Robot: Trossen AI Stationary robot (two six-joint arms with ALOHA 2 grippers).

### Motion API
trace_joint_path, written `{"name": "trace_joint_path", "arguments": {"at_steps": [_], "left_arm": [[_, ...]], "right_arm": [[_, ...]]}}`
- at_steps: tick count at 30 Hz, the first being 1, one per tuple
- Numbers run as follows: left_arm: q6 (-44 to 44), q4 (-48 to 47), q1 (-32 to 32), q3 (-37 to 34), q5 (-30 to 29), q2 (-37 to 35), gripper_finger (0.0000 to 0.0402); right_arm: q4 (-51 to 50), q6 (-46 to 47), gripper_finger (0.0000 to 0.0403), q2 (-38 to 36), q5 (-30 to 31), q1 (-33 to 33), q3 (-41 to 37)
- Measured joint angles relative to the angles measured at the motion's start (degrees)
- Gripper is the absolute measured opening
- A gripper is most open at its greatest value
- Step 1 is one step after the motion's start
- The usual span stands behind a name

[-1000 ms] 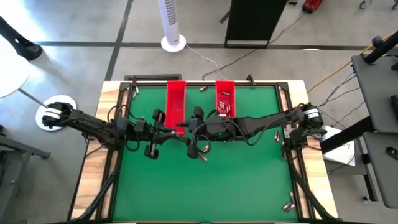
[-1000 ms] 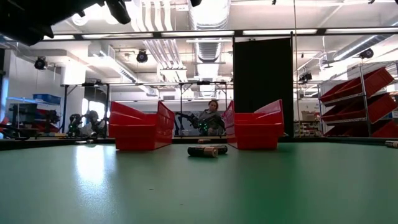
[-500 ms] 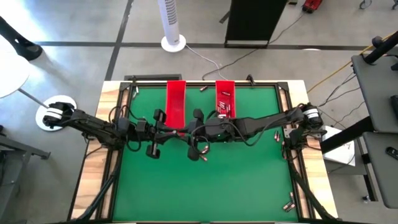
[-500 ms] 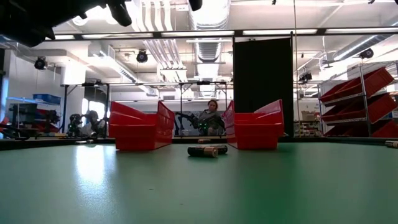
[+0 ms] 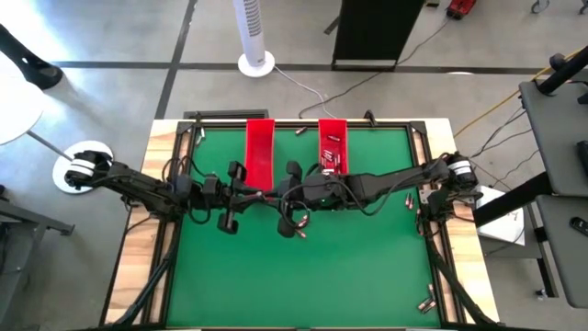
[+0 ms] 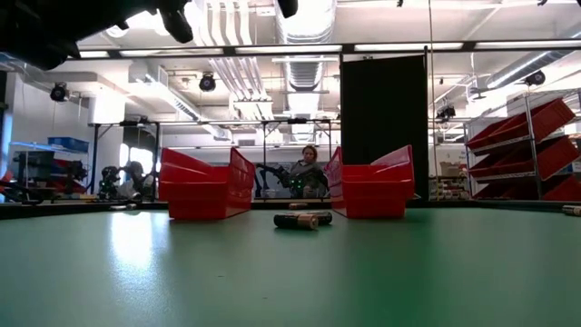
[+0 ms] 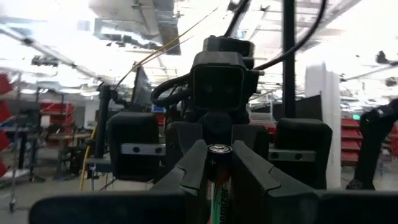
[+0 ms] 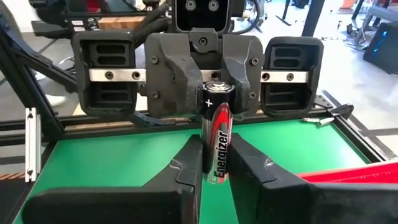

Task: Sort batteries
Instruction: Put the silver battery into the right red bin

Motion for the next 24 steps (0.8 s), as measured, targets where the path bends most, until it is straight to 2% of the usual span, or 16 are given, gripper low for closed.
{"name": "trace_joint_path", "arguments": {"at_steps": [3, 6, 10, 16, 20, 24], "left_arm": [[-0.73, -1.41, -0.04, 0.04, -2.1, -0.63, 0.0065], [-0.9, -2.28, -0.04, 0.04, -3.63, -0.97, 0.0109], [-0.9, -3.43, 0.02, 0.04, -4.52, -2.49, 0.0168], [-1.03, -12.96, 0.01, 0.01, -4.59, -9.1, 0.022], [-1.62, -20.53, -0.01, -0.02, -5.07, -14.48, 0.0232], [-1.66, -26.3, -0.08, -0.04, -5.11, -18.5, 0.0233]], "right_arm": [[-0.95, -0.01, 0.0041, -0.51, 0.03, -0.09, 0.0], [-2.93, 0.12, 0.0041, -0.89, 0.03, -0.13, 1.15], [-10.35, 1.0, 0.0042, -1.19, -0.13, -0.46, 3.52], [-32.88, 0.27, 0.0042, -1.83, 0.59, -1.86, 11.36], [-50.26, -1.65, 0.0043, -1.91, 3.04, -3.9, 15.19], [-63.11, -4.41, 0.0045, -2.13, 5.01, -7.18, 14.46]]}}
